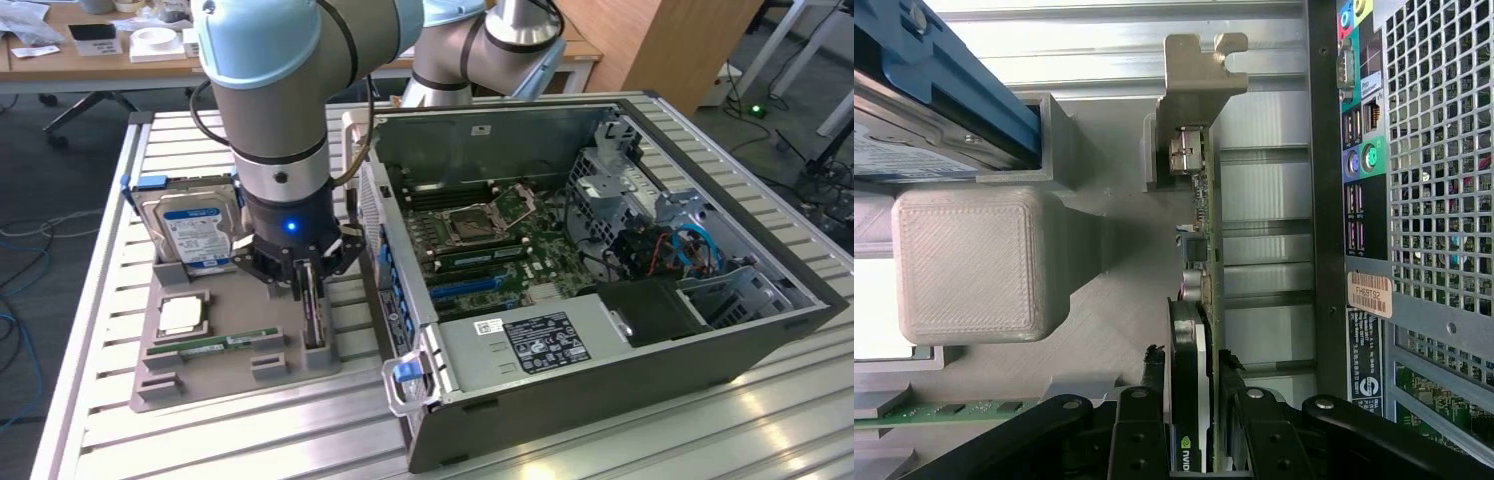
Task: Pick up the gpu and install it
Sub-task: 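Pick up the gpu and move the gpu toward the slot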
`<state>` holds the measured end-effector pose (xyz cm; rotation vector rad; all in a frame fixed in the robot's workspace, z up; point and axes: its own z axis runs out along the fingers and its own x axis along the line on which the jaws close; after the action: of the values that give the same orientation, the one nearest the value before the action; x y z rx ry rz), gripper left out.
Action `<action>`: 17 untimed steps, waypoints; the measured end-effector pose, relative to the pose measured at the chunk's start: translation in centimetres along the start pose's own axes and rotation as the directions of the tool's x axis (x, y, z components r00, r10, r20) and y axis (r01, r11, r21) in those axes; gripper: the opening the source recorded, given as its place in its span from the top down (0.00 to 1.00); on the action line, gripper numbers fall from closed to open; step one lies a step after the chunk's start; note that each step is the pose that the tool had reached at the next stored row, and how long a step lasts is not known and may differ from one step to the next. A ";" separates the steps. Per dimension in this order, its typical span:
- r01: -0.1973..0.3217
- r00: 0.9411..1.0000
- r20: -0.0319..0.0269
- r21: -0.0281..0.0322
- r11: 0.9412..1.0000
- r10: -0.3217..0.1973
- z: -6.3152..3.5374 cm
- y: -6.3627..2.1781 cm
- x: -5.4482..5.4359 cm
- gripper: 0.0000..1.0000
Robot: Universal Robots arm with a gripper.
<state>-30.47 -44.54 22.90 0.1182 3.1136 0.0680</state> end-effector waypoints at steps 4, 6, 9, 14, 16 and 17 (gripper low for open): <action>0.000 1.000 0.000 0.000 1.000 0.000 0.00 0.00 0.0 0.67; 0.000 1.000 0.000 0.000 1.000 0.000 0.00 0.00 0.0 0.67; 0.000 1.000 0.000 0.000 1.000 0.000 0.00 0.00 0.0 0.73; 0.000 1.000 0.000 0.000 1.000 0.000 0.00 0.00 0.0 0.73; 0.000 1.000 0.000 0.000 1.000 0.000 0.00 0.00 0.0 0.73; 0.000 1.000 0.000 0.000 1.000 0.000 0.00 0.00 0.0 0.73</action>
<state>-30.47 -44.54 22.91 0.1182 3.1136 0.0680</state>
